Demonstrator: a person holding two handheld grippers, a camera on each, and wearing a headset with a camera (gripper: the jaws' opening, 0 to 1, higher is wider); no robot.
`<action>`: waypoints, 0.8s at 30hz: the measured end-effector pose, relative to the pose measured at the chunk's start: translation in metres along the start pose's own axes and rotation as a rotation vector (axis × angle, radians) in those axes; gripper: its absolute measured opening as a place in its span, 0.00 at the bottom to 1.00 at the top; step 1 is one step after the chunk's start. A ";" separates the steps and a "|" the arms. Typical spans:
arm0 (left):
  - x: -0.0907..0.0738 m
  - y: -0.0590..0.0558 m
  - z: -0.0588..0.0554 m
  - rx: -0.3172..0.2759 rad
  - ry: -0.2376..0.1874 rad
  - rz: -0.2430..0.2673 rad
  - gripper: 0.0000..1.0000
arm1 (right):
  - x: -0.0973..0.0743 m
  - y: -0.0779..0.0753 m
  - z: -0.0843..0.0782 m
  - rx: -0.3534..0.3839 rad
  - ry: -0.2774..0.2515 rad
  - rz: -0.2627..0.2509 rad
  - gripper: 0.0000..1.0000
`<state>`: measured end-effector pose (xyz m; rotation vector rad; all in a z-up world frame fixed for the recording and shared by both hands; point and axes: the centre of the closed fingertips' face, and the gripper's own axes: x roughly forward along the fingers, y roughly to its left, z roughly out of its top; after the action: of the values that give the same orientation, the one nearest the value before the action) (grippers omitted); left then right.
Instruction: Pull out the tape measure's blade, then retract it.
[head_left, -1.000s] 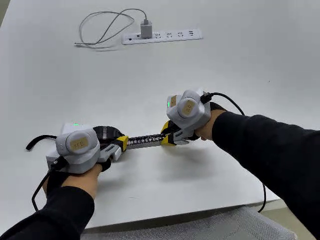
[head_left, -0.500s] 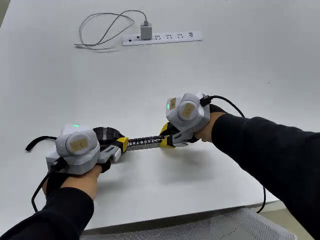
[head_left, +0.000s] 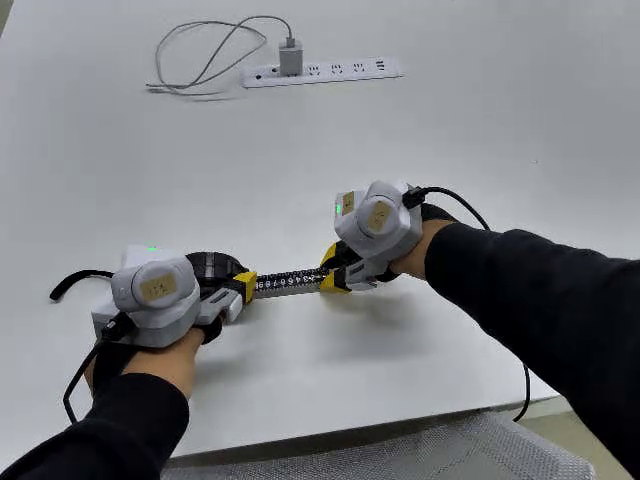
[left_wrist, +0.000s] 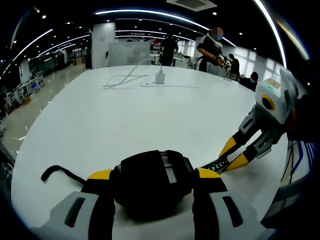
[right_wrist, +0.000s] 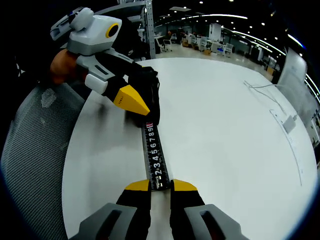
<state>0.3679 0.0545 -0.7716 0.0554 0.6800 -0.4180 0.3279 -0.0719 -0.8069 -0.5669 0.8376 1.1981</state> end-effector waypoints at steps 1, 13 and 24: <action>0.000 0.000 0.000 -0.001 -0.001 0.000 0.58 | 0.000 0.000 0.000 -0.006 -0.002 0.000 0.10; -0.001 0.000 0.000 -0.003 0.000 0.001 0.58 | 0.002 0.000 0.003 0.046 -0.011 0.007 0.10; -0.002 -0.002 0.001 0.001 -0.003 0.000 0.58 | 0.002 0.001 0.004 0.040 -0.009 0.012 0.10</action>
<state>0.3664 0.0536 -0.7695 0.0557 0.6767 -0.4179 0.3277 -0.0674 -0.8062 -0.5246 0.8562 1.1914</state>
